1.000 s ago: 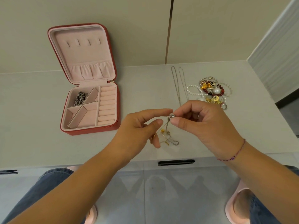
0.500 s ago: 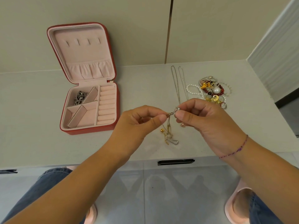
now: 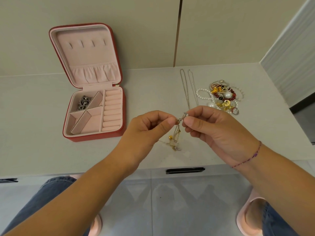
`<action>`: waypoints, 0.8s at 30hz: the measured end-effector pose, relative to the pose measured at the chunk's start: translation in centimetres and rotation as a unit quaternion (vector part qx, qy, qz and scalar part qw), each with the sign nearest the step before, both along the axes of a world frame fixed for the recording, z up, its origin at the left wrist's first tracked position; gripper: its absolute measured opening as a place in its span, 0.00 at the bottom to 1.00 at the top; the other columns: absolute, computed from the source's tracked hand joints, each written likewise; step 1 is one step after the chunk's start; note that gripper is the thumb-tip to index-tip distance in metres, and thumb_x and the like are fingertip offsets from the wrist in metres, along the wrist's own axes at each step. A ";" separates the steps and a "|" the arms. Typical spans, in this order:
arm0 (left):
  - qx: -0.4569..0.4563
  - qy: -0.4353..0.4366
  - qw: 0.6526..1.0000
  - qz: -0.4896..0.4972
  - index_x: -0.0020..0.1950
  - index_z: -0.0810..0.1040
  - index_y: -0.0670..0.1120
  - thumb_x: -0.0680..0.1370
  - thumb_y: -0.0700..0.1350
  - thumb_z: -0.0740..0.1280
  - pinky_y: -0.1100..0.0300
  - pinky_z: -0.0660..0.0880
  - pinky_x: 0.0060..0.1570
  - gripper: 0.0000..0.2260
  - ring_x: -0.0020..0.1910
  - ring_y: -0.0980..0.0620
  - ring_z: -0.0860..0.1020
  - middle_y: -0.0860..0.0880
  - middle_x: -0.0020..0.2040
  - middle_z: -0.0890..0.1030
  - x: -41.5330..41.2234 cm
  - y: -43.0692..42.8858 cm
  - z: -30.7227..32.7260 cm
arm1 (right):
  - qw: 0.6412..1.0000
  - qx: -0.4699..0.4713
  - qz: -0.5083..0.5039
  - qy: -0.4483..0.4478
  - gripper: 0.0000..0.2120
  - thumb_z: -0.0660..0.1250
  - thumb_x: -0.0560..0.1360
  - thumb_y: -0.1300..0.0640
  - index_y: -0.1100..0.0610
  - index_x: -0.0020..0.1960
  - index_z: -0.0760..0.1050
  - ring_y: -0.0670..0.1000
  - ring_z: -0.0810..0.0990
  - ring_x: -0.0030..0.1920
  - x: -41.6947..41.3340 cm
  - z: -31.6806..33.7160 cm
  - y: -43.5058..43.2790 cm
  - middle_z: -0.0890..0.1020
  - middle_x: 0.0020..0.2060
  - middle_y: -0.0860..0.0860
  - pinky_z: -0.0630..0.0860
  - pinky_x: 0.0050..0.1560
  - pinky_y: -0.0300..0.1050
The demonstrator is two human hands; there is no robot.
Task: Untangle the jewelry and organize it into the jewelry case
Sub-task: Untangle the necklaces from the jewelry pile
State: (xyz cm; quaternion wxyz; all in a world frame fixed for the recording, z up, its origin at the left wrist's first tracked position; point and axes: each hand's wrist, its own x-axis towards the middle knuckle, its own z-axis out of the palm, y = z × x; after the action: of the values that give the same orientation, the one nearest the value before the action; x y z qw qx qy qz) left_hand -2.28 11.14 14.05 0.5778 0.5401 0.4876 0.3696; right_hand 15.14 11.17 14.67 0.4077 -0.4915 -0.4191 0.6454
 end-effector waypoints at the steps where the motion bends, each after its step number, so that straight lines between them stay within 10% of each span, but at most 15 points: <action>1: 0.003 -0.007 1.000 0.002 0.45 0.82 0.47 0.73 0.47 0.67 0.73 0.68 0.33 0.06 0.28 0.63 0.70 0.59 0.30 0.76 0.0 0.0 0.1 | 1.000 0.002 0.003 -0.003 0.13 0.73 0.56 0.51 0.54 0.39 0.80 0.47 0.79 0.37 0.0 0.0 0.0 0.81 0.35 0.51 0.74 0.42 0.38; 24: -0.029 0.012 1.000 -0.003 0.45 0.80 0.49 0.79 0.42 0.64 0.69 0.66 0.32 0.07 0.28 0.61 0.67 0.60 0.28 0.72 0.1 0.0 -0.4 | 1.000 -0.008 -0.002 0.017 0.10 0.69 0.62 0.56 0.58 0.42 0.77 0.47 0.80 0.38 0.0 -0.2 0.1 0.84 0.36 0.51 0.74 0.39 0.37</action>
State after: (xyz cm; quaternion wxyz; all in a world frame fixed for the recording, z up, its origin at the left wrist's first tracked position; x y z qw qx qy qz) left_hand -2.23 11.18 13.64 0.5886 0.5287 0.5034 0.3473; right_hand 15.11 11.26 14.49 0.4120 -0.4845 -0.4057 0.6565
